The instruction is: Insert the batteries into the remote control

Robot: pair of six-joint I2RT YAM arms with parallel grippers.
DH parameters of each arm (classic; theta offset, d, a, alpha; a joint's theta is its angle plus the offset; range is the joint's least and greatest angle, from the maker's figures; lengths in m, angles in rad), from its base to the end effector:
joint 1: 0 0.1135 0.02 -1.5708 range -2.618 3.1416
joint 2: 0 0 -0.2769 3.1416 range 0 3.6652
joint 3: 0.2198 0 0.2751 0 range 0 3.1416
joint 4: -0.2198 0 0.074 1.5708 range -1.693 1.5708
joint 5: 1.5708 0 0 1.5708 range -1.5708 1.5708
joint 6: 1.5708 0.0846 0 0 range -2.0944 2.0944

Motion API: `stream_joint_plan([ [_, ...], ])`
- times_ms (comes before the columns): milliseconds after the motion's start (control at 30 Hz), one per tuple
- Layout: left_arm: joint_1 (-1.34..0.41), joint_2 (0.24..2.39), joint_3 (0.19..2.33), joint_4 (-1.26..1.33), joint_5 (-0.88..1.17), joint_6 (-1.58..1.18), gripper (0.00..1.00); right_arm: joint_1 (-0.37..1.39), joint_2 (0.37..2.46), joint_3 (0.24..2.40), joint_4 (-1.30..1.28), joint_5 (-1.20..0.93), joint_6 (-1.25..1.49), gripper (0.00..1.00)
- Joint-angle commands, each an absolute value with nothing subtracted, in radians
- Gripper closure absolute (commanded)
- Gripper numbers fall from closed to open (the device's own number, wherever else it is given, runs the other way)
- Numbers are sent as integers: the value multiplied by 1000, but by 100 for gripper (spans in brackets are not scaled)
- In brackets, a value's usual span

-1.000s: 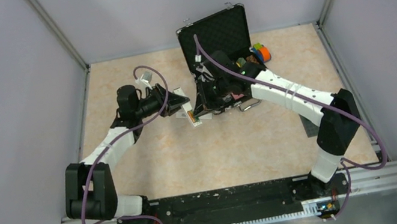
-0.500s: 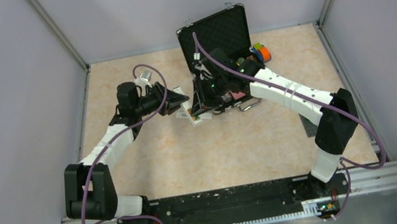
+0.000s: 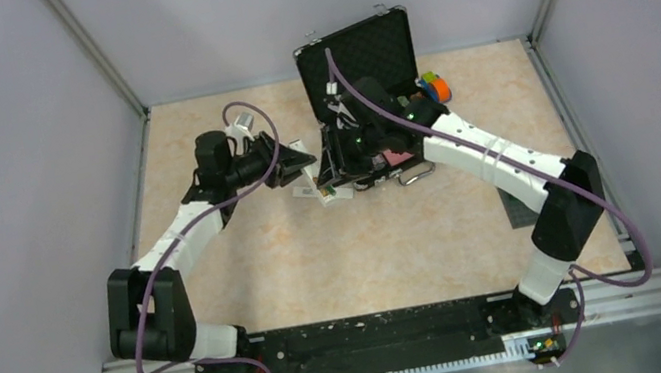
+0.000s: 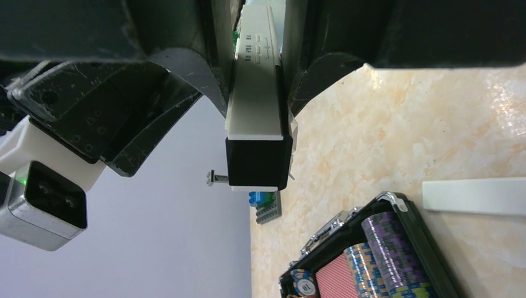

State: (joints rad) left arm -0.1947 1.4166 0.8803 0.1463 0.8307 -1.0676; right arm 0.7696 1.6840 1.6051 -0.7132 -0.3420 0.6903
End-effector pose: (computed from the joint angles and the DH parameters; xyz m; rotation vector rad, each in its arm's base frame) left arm 0.3412 -0.1310 0.2517 -0.3267 2.1753 -1.5853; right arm 0.2902 0.3207 0.3179 -0.2855 2.5757 1.0399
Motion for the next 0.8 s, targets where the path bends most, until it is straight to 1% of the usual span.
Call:
stream_joint_plan([
  [0, -192, 1423, 943, 196, 917, -1080, 100, 752, 1607, 1602, -742, -284, 661, 58],
  [233, -190, 1461, 958, 249, 976, -1111, 100, 743, 1526, 1544, -690, -301, 649, 52],
  [367, -190, 1474, 966, 266, 994, -1122, 100, 742, 1470, 1494, -619, -347, 602, 52],
  [500, -191, 1484, 971, 290, 1017, -1142, 100, 741, 1390, 1420, -533, -393, 466, 55],
  [600, -192, 1481, 956, 356, 1042, -1188, 100, 742, 1334, 1371, -488, -440, 302, 56],
  [767, -194, 1470, 930, 403, 1076, -1223, 100, 743, 1235, 1276, -413, -452, 110, 65],
])
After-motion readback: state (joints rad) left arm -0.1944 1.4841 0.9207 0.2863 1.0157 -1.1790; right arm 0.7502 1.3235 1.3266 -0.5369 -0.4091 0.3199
